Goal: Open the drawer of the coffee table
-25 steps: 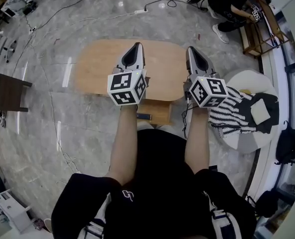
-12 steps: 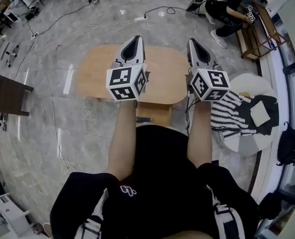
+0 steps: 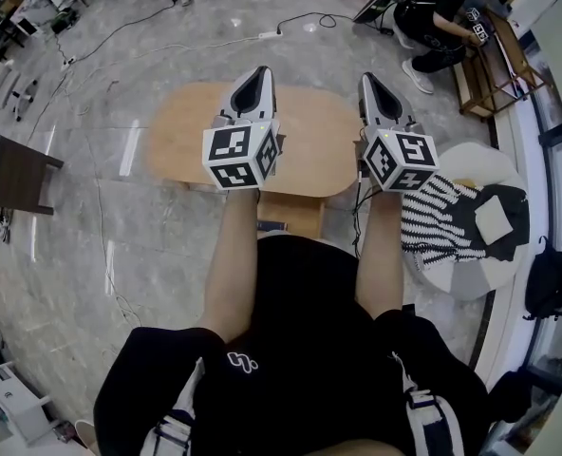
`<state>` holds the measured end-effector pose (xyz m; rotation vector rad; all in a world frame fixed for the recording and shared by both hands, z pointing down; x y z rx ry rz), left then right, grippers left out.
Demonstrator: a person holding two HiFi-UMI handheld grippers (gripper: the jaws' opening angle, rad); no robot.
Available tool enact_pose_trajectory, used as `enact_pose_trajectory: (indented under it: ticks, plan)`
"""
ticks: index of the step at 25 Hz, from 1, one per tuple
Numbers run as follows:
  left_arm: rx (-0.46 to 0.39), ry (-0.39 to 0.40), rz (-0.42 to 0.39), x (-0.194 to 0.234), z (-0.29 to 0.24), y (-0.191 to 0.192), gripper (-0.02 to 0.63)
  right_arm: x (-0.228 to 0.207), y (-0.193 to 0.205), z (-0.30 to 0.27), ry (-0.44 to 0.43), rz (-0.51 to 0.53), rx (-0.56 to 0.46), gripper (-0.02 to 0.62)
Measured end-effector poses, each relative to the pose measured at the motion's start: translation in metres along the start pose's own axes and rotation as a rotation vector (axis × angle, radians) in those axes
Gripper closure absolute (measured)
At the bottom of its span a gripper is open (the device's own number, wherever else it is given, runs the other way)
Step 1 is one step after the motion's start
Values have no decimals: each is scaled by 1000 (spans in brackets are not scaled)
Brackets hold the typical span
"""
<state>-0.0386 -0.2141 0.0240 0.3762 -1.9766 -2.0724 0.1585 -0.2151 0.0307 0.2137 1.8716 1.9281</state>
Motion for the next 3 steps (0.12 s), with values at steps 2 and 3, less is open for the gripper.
enact_pose_trajectory:
  ticks: [2, 3]
  plan:
    - [0, -4, 1, -3, 1, 1, 592, -3, 0, 3, 0, 3, 2, 584]
    - [0, -5, 1, -4, 1, 1, 592, -4, 0, 4, 0, 4, 4, 584]
Point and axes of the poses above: the fingertips, and each gripper's own axes: z backward along the fingers, x to its left, y out of its underside, the point moved 3 cm from there along z, backward along the fingers, and after that the axes turned 6 degrees about -z, right-handed, at the moved point
